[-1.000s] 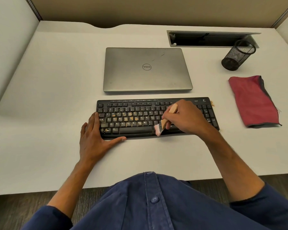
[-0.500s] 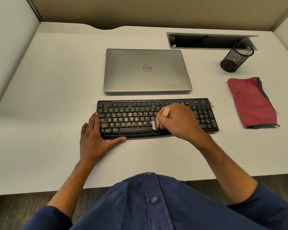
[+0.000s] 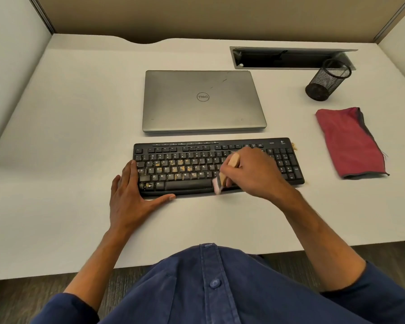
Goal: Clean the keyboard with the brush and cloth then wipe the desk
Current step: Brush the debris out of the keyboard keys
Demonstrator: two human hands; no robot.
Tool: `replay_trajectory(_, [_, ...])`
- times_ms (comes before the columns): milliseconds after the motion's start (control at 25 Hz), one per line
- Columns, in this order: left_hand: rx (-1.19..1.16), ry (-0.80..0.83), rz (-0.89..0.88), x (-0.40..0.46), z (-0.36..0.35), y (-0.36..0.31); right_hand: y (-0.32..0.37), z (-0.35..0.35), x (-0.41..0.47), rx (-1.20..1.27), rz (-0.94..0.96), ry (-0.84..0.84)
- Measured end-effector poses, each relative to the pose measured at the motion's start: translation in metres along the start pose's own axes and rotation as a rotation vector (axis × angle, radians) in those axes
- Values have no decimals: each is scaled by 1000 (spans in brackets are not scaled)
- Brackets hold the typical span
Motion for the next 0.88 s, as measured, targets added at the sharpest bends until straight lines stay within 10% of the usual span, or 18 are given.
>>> replay_trajectory(120, [7,-1,5,0,-1,1,-10,20,2,63,-15,-179])
replay_trajectory(880, [-7,-10,-5,0,-1,1,-8,-2,-8,32,-32,-28])
Point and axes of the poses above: each hand's wrist, its own x-axis towards the middle knuckle, its own z-axis out of the back of the hand, y = z × x, the point moved 10 cm from there along x, towards the middle knuckle, and after that the axes turned 10 degrees about x, right-handed, at the moved point
